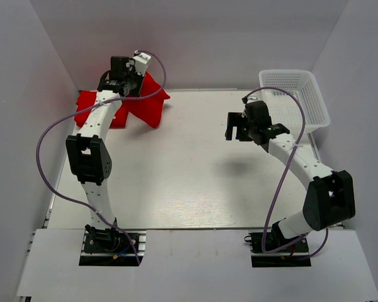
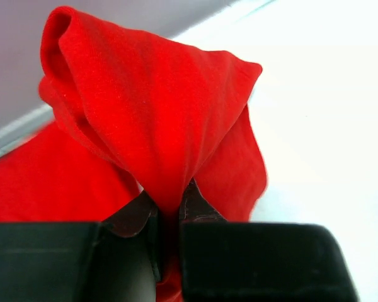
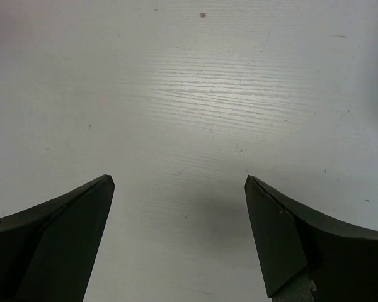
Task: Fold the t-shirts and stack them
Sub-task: Put the neatly folded tshirt into the corner of the board with the left arm
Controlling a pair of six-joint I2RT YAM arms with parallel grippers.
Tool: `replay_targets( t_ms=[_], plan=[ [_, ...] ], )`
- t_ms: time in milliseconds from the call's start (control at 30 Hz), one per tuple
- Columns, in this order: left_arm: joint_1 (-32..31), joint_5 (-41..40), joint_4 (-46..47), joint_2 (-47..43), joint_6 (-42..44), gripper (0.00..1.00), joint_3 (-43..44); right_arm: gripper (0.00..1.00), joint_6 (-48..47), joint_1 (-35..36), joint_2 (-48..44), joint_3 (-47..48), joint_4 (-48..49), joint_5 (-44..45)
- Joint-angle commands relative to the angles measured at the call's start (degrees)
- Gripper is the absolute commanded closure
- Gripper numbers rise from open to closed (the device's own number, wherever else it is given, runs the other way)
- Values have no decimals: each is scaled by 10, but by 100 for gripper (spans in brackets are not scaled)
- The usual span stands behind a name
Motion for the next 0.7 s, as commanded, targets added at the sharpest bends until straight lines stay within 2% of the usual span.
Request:
replay_targets(
  t_ms=[0, 200, 367, 500, 667],
  plan=[
    [15, 9, -24, 0, 60, 100, 56, 10, 0, -2, -1, 1, 3, 28],
    [49, 16, -55, 0, 122, 100, 73, 10, 1, -1, 6, 9, -7, 42],
    [86, 84, -62, -11, 175, 100, 60, 10, -11, -1, 16, 20, -14, 29],
    [111, 91, -28, -6, 156, 100, 77, 10, -12, 0, 26, 44, -27, 21],
    [127, 144, -20, 5, 133, 100, 101, 10, -12, -1, 32, 52, -21, 13]
  ],
)
